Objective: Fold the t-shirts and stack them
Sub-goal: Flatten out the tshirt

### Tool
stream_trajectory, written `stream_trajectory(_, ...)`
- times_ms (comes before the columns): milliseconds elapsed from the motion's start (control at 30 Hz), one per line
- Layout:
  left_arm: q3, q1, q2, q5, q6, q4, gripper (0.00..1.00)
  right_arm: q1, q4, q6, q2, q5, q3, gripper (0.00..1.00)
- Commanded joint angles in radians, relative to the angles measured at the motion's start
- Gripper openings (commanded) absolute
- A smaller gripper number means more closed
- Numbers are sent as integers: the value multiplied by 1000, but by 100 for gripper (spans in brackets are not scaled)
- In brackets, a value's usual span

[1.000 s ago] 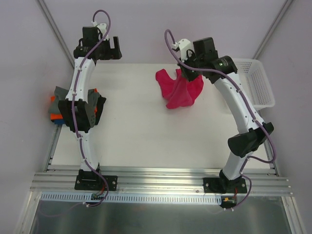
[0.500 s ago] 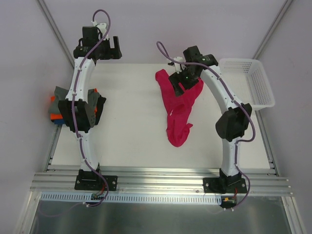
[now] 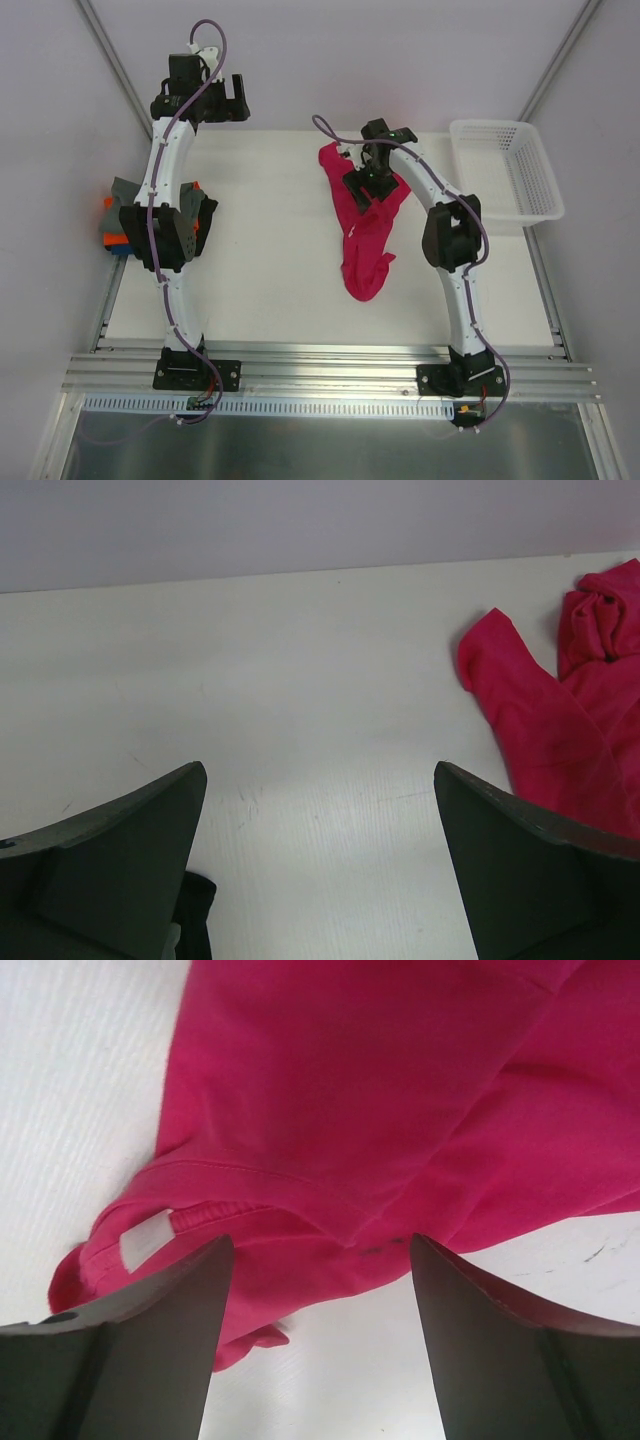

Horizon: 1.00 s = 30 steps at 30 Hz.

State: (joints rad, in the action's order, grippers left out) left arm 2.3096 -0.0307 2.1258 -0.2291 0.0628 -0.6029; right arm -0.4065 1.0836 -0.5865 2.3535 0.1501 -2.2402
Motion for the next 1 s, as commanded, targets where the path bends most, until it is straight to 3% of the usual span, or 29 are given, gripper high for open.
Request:
stream_trajectory(0,2,9,-27,-13,3,29,99,41,-11,25,6,-24,-68,75)
stream_trajectory(367,-10,9,-32,-10,-1,29,99,101,-14,48,84,17,-116,68)
stream_trajectory(700,-29,8,-46,-4,-6,29,99,120,-77,154,122,227,-191,65)
stream_trajectory(967,-36,6,-49,-3,-6,29,99,115,-73,154,164,261,-200,54)
